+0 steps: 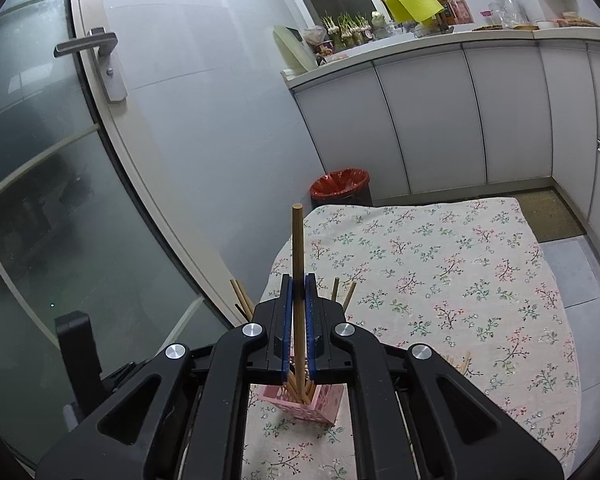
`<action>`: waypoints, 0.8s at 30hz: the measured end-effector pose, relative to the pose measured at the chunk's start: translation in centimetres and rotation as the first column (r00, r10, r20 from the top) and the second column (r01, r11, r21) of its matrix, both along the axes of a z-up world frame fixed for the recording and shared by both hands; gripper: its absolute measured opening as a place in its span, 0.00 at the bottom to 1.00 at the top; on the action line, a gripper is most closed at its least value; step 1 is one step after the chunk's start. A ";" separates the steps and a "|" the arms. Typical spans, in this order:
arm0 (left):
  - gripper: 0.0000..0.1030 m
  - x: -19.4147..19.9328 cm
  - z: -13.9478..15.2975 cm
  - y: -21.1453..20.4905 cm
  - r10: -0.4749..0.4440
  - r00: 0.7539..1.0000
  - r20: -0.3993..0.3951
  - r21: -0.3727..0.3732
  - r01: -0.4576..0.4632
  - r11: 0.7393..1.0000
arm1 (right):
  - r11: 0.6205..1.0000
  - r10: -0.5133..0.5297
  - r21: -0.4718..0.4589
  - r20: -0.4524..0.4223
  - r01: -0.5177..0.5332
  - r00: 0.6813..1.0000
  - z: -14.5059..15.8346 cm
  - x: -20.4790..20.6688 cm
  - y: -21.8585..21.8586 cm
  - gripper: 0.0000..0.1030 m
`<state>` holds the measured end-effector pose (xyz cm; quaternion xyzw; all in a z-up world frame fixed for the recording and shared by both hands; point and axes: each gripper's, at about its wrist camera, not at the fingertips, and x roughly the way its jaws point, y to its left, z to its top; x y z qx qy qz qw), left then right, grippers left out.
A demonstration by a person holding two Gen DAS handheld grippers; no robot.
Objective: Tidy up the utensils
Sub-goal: 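Open the left tool, then the right tool, dropping chopsticks into the holder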
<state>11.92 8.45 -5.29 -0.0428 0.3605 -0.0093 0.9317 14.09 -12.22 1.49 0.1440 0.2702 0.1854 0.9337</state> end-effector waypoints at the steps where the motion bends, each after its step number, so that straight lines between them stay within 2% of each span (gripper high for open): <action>1: 0.67 0.1 -0.3 0.2 0.008 1.000 -0.022 0.000 -0.008 1.000 | 1.000 0.002 -0.015 -0.008 -0.002 1.000 -0.5 0.4 0.5 0.05; 6: 0.68 0.3 -1.6 1.1 0.027 0.996 -0.089 -0.006 -0.028 1.000 | 0.994 0.004 -0.111 -0.088 -0.014 0.996 -3.2 2.6 3.1 0.05; 11: 0.72 0.3 -2.0 1.5 0.037 0.994 -0.104 -0.001 -0.038 0.999 | 0.990 0.015 -0.134 -0.144 -0.035 0.989 -5.3 4.2 4.5 0.06; 12: 0.72 0.3 -2.0 1.6 0.036 0.994 -0.104 -0.003 -0.037 0.999 | 0.991 0.022 -0.128 -0.151 -0.042 0.988 -5.5 4.3 4.7 0.09; 13: 0.73 0.3 -2.1 1.5 0.031 0.994 -0.106 -0.003 -0.032 0.999 | 0.992 0.028 -0.116 -0.158 -0.047 0.987 -5.6 4.4 4.7 0.17; 14: 0.73 0.4 -2.1 1.4 0.027 0.994 -0.108 -0.003 -0.028 1.000 | 0.993 0.034 -0.104 -0.160 -0.051 0.986 -5.5 4.3 4.5 0.26; 15: 0.73 0.4 -2.1 1.3 0.022 0.994 -0.110 -0.002 -0.022 1.000 | 0.994 0.036 -0.093 -0.154 -0.050 0.987 -5.3 4.0 4.3 0.41; 16: 0.74 0.4 -2.1 1.2 0.018 0.993 -0.113 -0.003 -0.018 1.000 | 0.996 0.034 -0.083 -0.137 -0.046 0.990 -4.8 3.6 3.9 0.46; 18: 0.76 0.3 -2.2 0.9 0.003 0.993 -0.122 -0.011 -0.004 1.000 | 0.995 0.033 -0.085 -0.119 -0.044 0.992 -4.2 3.0 3.2 0.46; 24: 0.81 -0.3 -2.4 -0.7 -0.052 0.989 -0.136 -0.031 0.049 0.998 | 0.997 -0.013 -0.083 -0.127 0.002 0.992 -3.6 1.4 -0.7 0.62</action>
